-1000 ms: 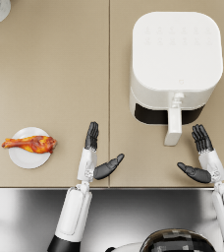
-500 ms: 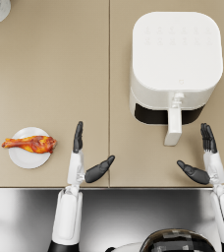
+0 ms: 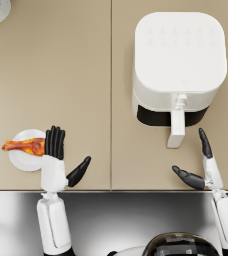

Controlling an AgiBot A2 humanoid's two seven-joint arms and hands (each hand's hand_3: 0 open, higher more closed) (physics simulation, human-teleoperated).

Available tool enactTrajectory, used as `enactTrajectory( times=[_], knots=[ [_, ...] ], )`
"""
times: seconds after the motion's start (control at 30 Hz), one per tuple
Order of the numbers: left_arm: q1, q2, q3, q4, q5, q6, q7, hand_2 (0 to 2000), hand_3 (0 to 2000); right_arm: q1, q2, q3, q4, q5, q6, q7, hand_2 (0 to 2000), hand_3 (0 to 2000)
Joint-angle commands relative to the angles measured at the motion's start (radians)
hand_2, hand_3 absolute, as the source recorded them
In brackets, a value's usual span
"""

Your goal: Pick up the drumstick and place it into the air fryer

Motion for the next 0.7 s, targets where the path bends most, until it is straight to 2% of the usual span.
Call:
enactTrajectory(
  times=[0.03, 0.13, 0.23, 0.5, 0.7],
  knots=[
    [0.041, -0.025, -0.051, 0.023, 0.045, -0.06, -0.025, 0, 0, 0.008, -0.007, 0.006, -0.009, 0.0, 0.0, 0.0, 0, 0],
    [0.072, -0.044, -0.085, 0.059, 0.181, -0.155, -0.067, 0, 0, 0.01, -0.015, 0.01, -0.018, 0.001, 0.0, 0.0, 0, 0],
    [0.081, -0.049, -0.098, 0.082, 0.317, -0.19, -0.084, 0, 0, 0.01, -0.023, 0.016, -0.029, 0.001, 0.0, 0.0, 0, 0],
    [0.123, -0.068, -0.088, 0.184, 0.681, -0.208, -0.091, 0, 0, 0.009, -0.04, -0.002, -0.051, 0.001, 0.0, 0.0, 0, 0],
    [0.113, -0.06, -0.061, 0.222, 0.954, -0.211, -0.092, 0, 0, 0.015, -0.056, 0.001, -0.083, 0.001, 0.0, 0.0, 0, 0]
  ],
)
